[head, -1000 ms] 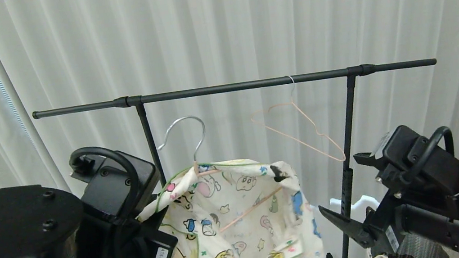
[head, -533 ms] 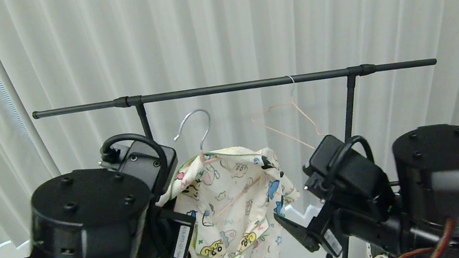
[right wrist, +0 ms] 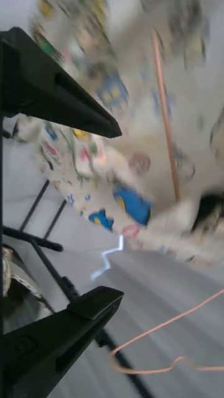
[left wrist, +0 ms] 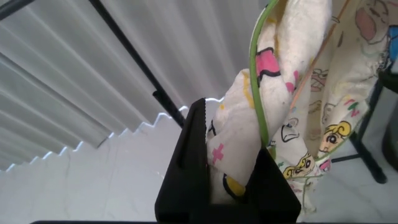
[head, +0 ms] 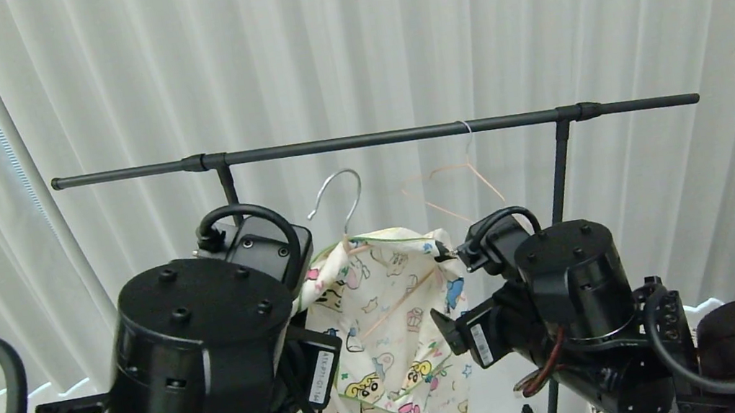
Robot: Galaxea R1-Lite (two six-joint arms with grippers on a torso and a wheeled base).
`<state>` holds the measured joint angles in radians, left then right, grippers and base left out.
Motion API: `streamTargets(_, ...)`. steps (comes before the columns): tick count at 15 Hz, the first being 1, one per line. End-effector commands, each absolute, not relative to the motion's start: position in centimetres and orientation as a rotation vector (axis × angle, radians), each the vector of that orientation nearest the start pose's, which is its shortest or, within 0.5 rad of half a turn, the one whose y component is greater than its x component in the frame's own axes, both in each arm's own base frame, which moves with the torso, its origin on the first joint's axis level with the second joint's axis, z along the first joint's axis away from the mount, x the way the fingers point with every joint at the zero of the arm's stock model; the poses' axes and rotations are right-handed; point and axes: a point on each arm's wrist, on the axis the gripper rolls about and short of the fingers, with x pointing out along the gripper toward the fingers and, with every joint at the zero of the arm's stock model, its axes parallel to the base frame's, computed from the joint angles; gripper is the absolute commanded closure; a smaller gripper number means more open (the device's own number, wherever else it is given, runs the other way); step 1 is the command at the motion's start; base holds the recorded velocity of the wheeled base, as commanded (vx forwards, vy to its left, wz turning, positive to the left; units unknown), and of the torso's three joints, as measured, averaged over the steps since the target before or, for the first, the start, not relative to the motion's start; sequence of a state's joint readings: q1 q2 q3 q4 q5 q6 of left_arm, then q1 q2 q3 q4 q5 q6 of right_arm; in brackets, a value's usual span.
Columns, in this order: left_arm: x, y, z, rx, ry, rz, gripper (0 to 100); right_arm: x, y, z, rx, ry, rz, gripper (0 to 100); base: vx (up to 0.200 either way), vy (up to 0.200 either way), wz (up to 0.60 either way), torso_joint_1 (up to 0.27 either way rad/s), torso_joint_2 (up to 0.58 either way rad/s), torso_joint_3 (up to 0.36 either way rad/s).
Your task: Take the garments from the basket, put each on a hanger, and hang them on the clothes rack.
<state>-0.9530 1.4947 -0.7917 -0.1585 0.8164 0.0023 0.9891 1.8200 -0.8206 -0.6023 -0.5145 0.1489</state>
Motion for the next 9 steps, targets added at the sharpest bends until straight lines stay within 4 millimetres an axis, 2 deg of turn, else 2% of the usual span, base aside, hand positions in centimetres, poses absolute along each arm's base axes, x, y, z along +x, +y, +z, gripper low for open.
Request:
streamTargets(1,14.67,-19.2,19.42,0.408,0.34,-0.163,100,19.82,26.04,14.24,-0.114,0.338,0.405,0,0.0,0.0,0.0,0.0,0.0,0.0)
streamTargets(2,14.42,-19.43,19.38,0.402,0.339,-0.176,100,19.8,26.02,14.12,-0.109,0.343,0.403,0,0.0,0.0,0.0,0.0,0.0,0.0)
streamTargets(3,14.37,-19.49,19.42,0.4,0.338,-0.179,100,19.82,26.04,13.89,-0.109,0.349,0.402,100,0.0,0.0,0.0,0.0,0.0,0.0)
streamTargets(9,14.38,-19.49,19.23,0.405,0.341,-0.174,100,19.45,25.59,13.69,-0.131,0.35,0.373,100,0.0,0.0,0.0,0.0,0.0,0.0)
